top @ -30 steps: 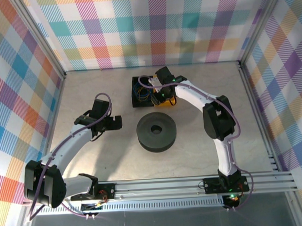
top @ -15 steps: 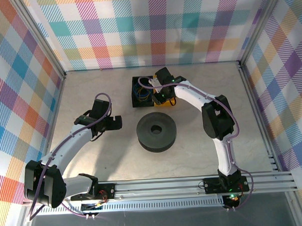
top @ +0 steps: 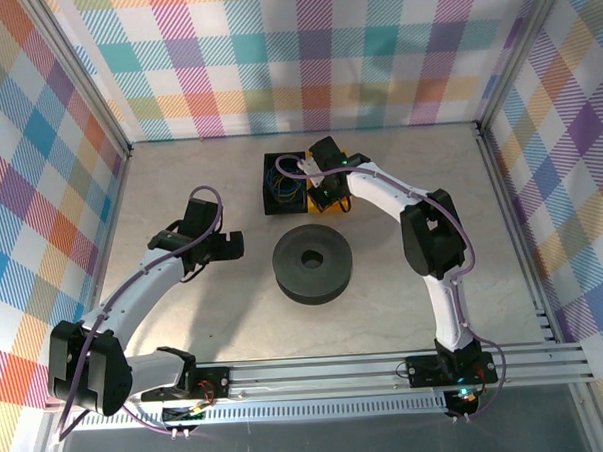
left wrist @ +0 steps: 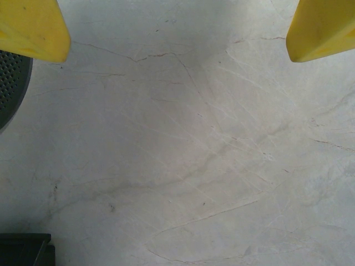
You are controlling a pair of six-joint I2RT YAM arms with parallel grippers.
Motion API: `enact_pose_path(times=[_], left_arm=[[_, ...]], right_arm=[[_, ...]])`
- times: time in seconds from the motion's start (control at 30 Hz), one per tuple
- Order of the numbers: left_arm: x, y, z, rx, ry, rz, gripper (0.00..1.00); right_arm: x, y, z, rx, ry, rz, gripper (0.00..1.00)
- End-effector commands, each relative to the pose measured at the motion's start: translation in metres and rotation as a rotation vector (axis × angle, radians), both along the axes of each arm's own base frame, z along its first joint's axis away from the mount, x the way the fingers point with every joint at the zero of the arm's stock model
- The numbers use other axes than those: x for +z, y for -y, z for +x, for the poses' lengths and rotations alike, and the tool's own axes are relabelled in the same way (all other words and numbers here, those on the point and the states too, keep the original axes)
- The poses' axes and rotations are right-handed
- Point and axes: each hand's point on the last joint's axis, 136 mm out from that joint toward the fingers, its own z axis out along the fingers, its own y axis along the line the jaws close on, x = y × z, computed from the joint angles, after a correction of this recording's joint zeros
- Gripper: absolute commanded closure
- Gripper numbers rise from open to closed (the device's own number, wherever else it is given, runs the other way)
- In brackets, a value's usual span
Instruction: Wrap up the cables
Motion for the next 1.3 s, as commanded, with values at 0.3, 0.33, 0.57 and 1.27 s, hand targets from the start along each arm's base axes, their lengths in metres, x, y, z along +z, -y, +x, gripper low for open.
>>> enact_pose_path(times=[0.3,0.33,0.57,1.27], left_arm=[[0.007,0.004,-0.004,-0.027,0.002,-0.002,0.0],[0.007,0.004,-0.004,-0.027,0.002,-0.003,0.0],[0.006,0.005,-0.004,-0.029,0.002,-0.006,0.0],[0.058,0.075,0.016,-0.258,0.14,-0.329,0.0]], right_arm=[[0.062,0.007,0.002,0.004,0.12,0.022,1.0],[0.066,0.007,0.002,0.003,0.126,0.025,1.0],[0.094,0.011,-0.003,0.013,0.174,0.039,1.0],[0.183,0.001,-0.132,0.32,0.162,0.433,1.0]])
